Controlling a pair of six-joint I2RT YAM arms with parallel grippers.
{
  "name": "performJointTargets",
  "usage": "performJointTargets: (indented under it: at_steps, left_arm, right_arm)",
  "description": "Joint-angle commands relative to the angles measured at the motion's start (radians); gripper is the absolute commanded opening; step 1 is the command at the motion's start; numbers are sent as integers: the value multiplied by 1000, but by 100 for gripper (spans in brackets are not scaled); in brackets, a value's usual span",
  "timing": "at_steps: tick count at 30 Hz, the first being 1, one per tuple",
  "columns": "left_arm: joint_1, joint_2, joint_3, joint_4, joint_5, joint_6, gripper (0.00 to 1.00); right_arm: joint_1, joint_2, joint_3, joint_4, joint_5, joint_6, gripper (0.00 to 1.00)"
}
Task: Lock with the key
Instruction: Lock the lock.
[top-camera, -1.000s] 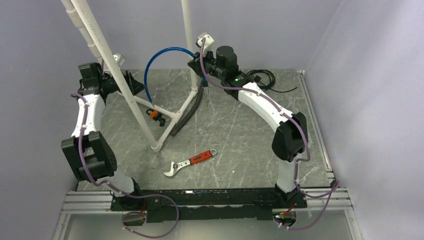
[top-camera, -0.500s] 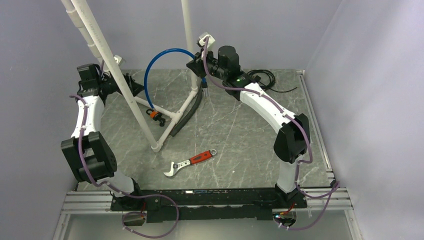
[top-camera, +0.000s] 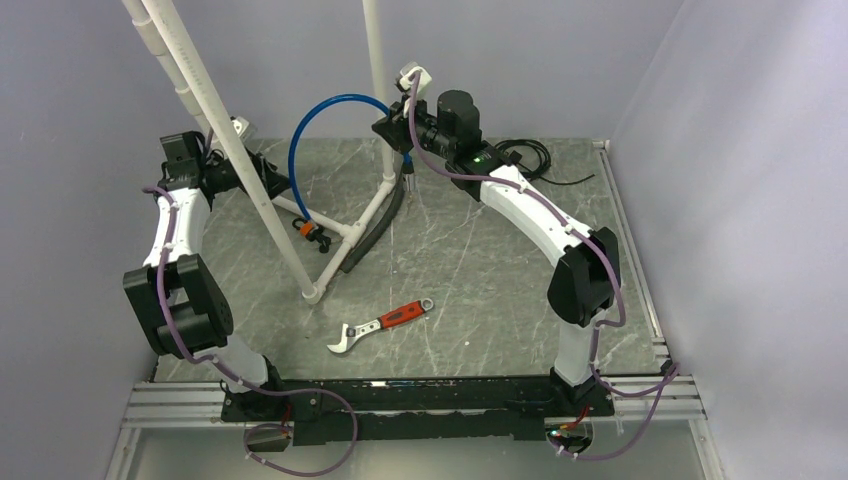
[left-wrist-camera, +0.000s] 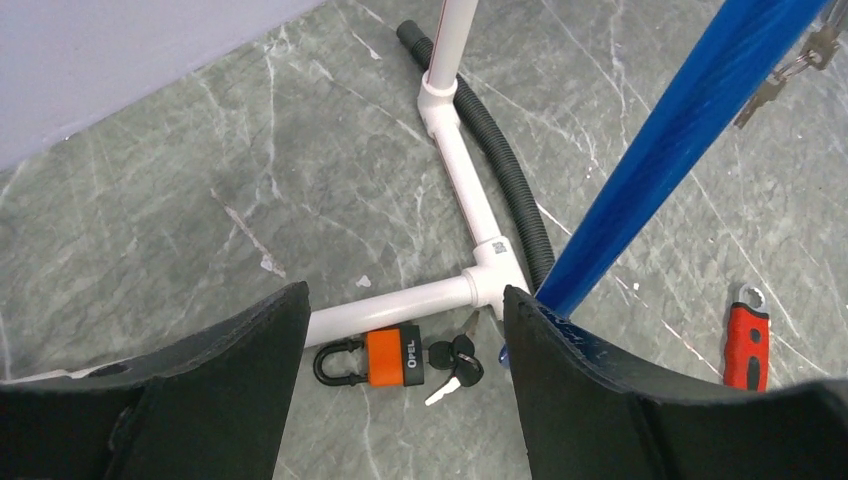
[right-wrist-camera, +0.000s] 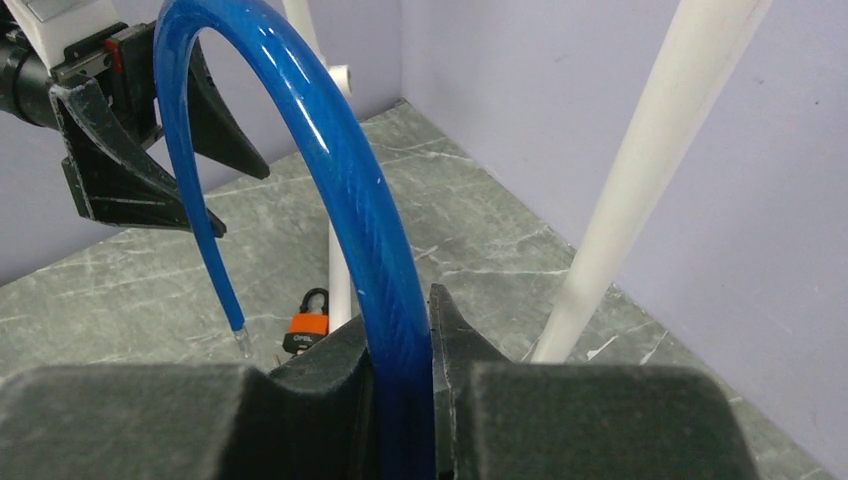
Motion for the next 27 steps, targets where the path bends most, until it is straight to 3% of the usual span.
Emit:
performJointTargets:
  at_steps: [1, 11, 27]
  left_arm:
    - [0, -1, 29, -31, -11, 96, 76]
    - [18, 53, 89, -178, -75, 227, 83]
    - [26, 57, 116, -217, 58, 252, 83]
  right_arm:
    - [-6, -61, 58, 115, -17, 28, 0]
    - [-12, -66, 51, 124, -13, 13, 0]
    - [-21, -66, 37, 134, -27, 21, 0]
